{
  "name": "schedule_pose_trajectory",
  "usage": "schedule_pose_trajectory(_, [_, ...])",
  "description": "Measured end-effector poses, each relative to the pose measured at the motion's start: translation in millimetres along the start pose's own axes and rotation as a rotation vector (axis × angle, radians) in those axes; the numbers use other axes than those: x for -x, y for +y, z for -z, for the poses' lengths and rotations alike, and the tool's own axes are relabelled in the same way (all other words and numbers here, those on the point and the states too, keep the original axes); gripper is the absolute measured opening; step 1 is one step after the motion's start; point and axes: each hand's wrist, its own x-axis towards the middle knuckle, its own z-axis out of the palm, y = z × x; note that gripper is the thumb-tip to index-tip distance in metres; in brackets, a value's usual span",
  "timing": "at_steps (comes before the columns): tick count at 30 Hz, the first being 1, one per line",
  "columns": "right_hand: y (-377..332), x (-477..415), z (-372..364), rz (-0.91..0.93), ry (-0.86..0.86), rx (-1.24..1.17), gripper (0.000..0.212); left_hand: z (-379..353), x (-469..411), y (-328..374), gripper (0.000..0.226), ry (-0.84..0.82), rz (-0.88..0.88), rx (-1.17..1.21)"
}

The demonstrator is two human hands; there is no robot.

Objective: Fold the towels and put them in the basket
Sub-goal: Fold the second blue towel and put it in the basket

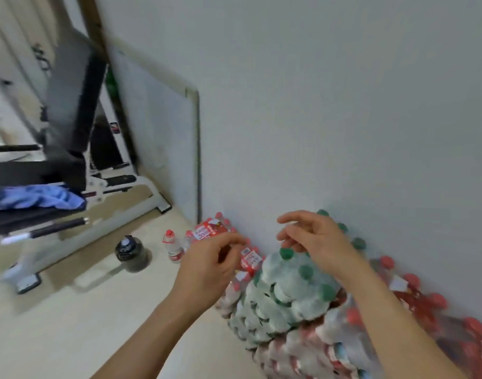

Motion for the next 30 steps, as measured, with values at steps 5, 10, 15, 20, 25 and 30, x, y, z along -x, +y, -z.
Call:
schedule_pose_trajectory(5, [-46.1, -65.8, -119.4, -0.01, -0.226, -0.116, 0.018, 93.0, 8.4, -64.3, 0.016, 0.189, 0.198, -0.013])
schedule_pose_trajectory(10, [-74.7, -120.0, -228.4, -0.117, -0.433, -0.275, 0.026, 165.3, 16.3, -120.5, 0.019, 0.354, 0.354, -0.106])
schedule_pose_trajectory(15, [-94.1, -177.9, -320.4, -0.289, -0.593, -0.428, 0.022, 219.2, 5.9, -177.1, 0.027, 0.469, 0.506, -0.169])
schedule_pose_trajectory(20, [-103.9, -256.0, -399.3, -0.398, -0.673, -0.468, 0.024, 258.0, -38.5, -245.7, 0.029, 0.49, 0.669, -0.203])
schedule_pose_trajectory(25, [-118.5, -333.8, -461.8, -0.456, -0.723, -0.431, 0.022, 293.0, -91.6, -315.8, 0.038, 0.4, 0.797, -0.306])
schedule_pose_trajectory(30, [-128.9, -397.3, -522.8, -0.425, -0.76, -0.291, 0.023, 328.3, -137.7, -384.8, 0.048, 0.334, 0.888, -0.375])
